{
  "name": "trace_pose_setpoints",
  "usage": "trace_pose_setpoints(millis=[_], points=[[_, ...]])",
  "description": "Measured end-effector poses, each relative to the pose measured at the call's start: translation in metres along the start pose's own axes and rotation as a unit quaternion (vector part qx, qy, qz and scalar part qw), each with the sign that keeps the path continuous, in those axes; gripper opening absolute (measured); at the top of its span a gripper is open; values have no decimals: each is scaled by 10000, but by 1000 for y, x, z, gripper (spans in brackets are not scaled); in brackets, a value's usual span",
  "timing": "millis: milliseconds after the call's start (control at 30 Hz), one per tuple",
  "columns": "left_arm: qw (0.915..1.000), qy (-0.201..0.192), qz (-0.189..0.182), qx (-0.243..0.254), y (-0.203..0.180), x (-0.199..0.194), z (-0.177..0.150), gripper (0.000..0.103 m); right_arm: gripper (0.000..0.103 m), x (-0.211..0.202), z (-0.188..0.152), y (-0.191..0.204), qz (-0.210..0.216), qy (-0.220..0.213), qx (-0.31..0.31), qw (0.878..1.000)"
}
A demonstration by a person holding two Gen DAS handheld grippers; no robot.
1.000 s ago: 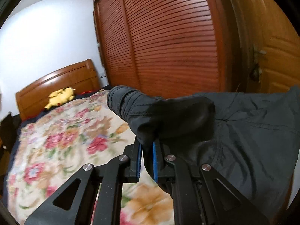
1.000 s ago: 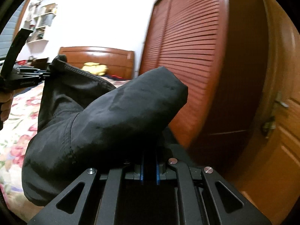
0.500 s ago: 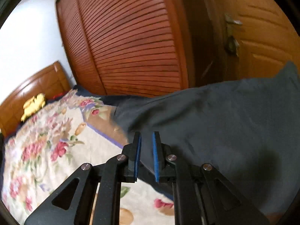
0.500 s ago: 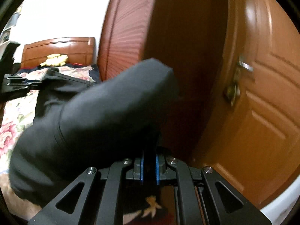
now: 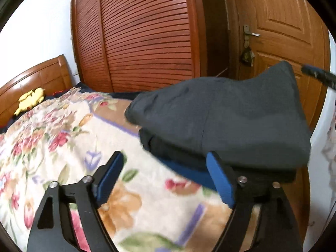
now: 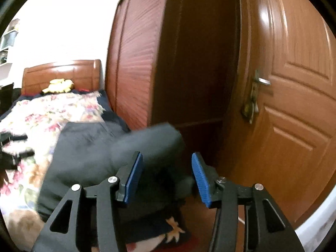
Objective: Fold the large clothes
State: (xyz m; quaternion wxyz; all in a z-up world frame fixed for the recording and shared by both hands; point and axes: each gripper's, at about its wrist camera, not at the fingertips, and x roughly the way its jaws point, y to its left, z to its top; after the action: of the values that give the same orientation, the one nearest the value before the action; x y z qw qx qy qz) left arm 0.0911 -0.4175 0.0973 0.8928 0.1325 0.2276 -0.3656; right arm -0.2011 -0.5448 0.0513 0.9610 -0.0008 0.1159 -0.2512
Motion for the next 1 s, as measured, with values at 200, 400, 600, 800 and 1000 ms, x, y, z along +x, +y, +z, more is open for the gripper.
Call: trace_pose_setpoints(millis=[200, 400, 600, 800, 1000], points=[[9996, 6, -39, -288, 25, -35, -43, 103, 51, -3, 7, 38, 460, -70, -195, 9987], [9984, -76, 209, -528, 48, -76, -79, 103, 51, 40, 5, 38, 388, 294, -306, 9983], [9970, 17, 474, -617, 77, -107, -111, 103, 51, 68, -10, 19, -31, 922, -18, 9957], [9939, 69, 737, -815, 108, -131, -137, 103, 51, 79, 0, 13, -91, 1159, 342, 9926], [9889, 2, 1023, -1080, 132, -151, -156, 103, 51, 50, 31, 45, -332, 883, 27, 9955]])
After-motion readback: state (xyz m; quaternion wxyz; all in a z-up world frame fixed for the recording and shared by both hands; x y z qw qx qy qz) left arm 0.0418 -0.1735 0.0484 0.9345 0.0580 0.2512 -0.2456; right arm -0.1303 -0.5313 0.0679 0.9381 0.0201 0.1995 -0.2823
